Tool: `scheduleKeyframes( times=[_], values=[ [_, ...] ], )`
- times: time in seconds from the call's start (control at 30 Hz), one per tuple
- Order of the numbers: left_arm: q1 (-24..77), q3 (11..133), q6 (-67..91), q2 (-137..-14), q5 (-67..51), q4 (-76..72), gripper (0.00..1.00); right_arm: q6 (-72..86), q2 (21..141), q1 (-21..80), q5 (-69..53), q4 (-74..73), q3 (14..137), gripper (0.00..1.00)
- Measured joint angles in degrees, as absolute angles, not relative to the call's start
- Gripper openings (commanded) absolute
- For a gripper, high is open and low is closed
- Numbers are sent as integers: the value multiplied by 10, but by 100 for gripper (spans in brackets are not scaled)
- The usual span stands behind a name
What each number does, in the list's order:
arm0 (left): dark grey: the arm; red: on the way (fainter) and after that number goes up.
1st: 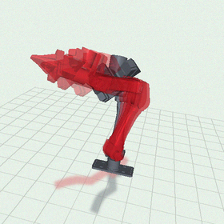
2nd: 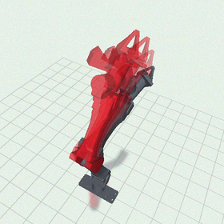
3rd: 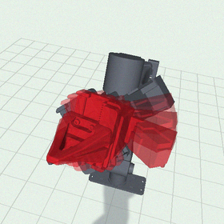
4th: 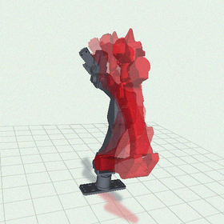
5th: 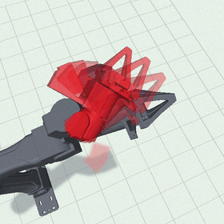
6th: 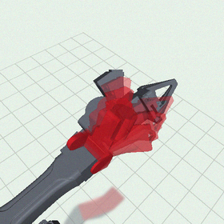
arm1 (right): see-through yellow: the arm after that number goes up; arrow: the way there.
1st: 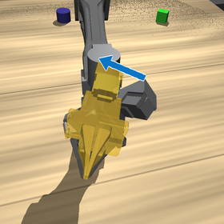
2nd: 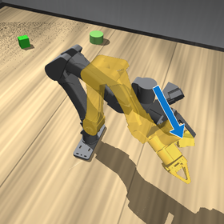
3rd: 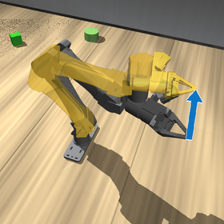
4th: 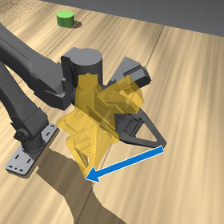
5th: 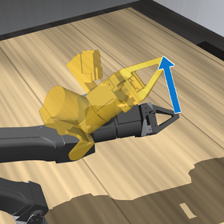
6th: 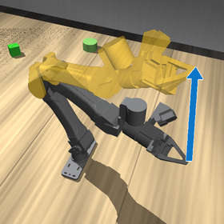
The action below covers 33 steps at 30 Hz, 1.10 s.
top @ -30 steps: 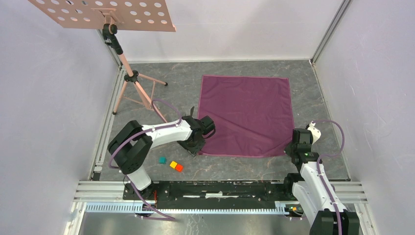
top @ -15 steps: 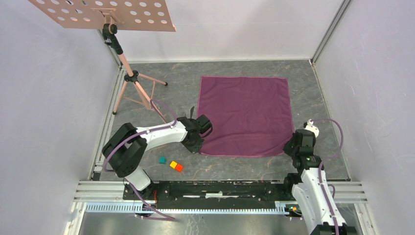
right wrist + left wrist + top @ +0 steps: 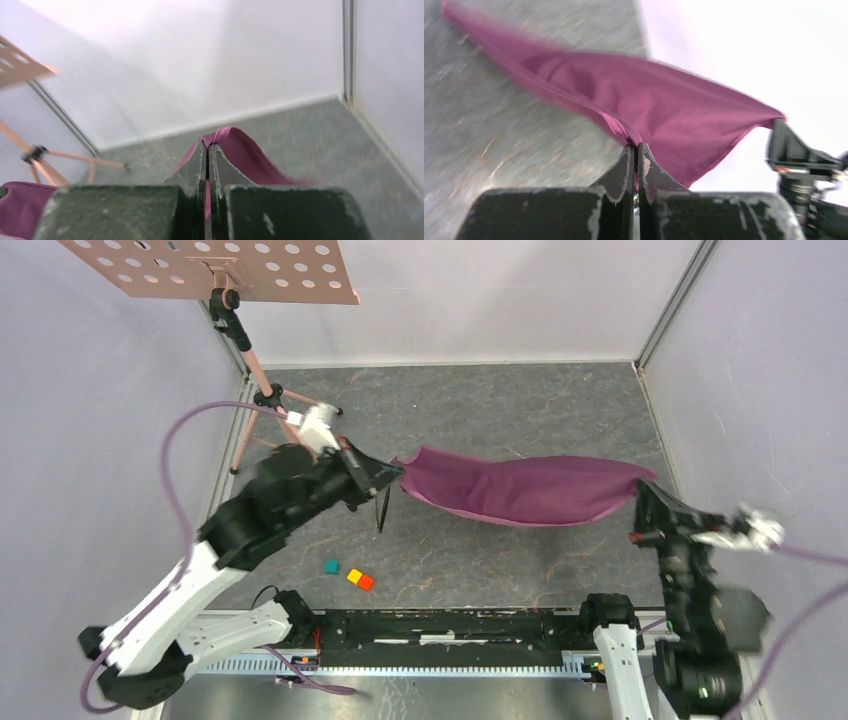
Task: Fold the napkin into a case and place the utensils inside
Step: Fold and flatten the napkin at the center of the board.
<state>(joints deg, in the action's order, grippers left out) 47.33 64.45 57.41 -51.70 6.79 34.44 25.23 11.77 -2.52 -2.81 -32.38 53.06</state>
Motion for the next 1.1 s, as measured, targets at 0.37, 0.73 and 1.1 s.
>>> scheduleKeyframes(
  times=[0.37, 0.73, 1.1],
  values=[
    [478, 847, 423, -474, 34, 279, 2, 253, 105, -25, 26, -261, 658, 0],
    [466, 888, 303, -750, 206, 217, 2, 204, 325, -20, 135, -117, 499, 0],
    [382, 917, 227, -1013, 221, 104, 2, 170, 691, -20, 163, 96, 440, 0]
  ],
)
